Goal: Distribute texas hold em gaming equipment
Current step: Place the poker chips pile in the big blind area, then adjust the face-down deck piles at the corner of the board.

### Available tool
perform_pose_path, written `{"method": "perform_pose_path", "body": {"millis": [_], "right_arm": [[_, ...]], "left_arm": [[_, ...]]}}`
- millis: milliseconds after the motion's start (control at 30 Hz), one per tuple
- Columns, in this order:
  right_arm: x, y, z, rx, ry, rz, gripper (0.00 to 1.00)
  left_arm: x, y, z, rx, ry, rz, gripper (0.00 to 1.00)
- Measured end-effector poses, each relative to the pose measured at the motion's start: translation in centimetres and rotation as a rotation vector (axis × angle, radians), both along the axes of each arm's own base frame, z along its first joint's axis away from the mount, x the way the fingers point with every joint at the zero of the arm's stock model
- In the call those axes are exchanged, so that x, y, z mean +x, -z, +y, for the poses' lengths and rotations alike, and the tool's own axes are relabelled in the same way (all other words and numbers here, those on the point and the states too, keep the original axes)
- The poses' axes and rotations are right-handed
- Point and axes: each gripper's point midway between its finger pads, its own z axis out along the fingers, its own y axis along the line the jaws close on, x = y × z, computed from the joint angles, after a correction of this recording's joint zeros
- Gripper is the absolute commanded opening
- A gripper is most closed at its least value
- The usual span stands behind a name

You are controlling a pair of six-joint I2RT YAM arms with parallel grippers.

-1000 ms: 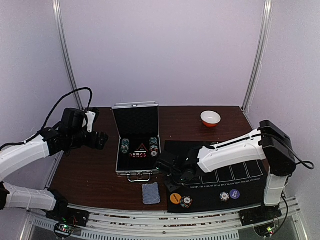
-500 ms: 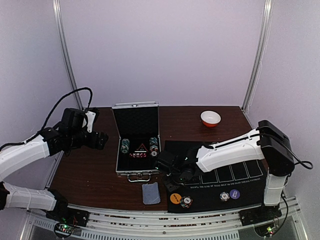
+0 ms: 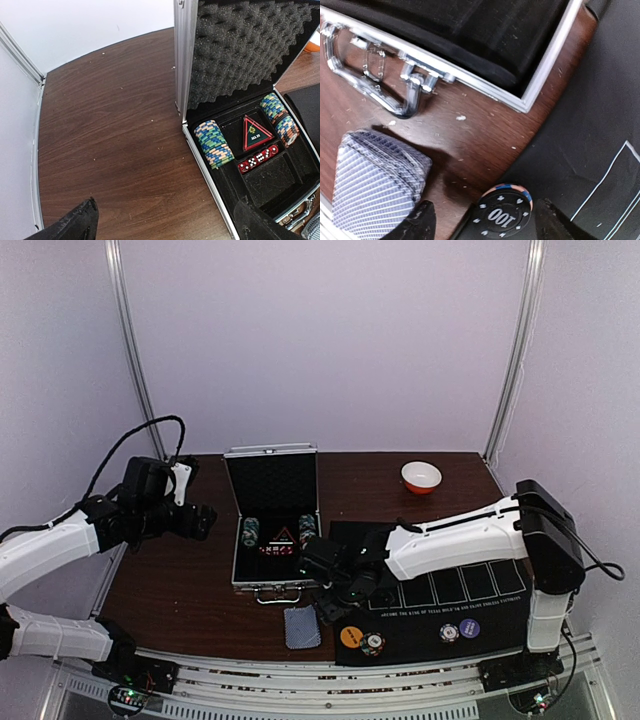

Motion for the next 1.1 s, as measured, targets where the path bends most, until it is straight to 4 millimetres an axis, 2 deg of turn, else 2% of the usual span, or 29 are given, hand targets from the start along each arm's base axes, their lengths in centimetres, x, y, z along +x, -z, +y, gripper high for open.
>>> {"method": "perform_pose_path", "body": {"millis": [67, 233, 400, 500, 600, 733, 833, 967, 1100], "right_arm": [[0.1, -0.6, 0.2, -0.001, 0.001, -0.014, 0.99], [0.4, -2.6, 0.7, -0.001, 0.02, -0.065, 1.0], [0.2, -6.5, 1.5, 0.062, 0.069, -0.15, 1.0], [-1.0, -8.2, 2.6, 0.108, 0.082, -0.183, 1.0], [-3.4, -8.9, 4.8, 0.172, 0.064, -0.17, 1.0], [-5.7, -8.3, 8.2, 0.223, 0.082, -0.141, 1.0], [-6.6, -5.9, 9.5, 0.19, 0.111, -0.132, 1.0], [-6.3, -2.8, 8.5, 0.093, 0.153, -0.147, 1.0], [-6.1, -2.4, 7.5, 0.056, 0.177, -0.16, 1.0]], "left_arm": [[0.0, 0.1, 0.0, 0.001, 0.0, 0.001, 0.98], [0.0, 0.1, 0.0, 0.001, 0.0, 0.002, 0.98], [0.0, 0.1, 0.0, 0.001, 0.0, 0.003, 0.98], [0.0, 0.2, 0.0, 0.002, 0.0, 0.003, 0.98], [0.0, 0.2, 0.0, 0.002, 0.0, 0.003, 0.98], [-0.1, 0.2, 0.0, 0.001, 0.0, 0.003, 0.98], [-0.1, 0.2, 0.0, 0.001, 0.001, 0.003, 0.98], [-0.1, 0.2, -0.1, -0.002, 0.006, 0.005, 0.98], [-0.1, 0.2, -0.1, -0.003, 0.007, 0.006, 0.98]]}}
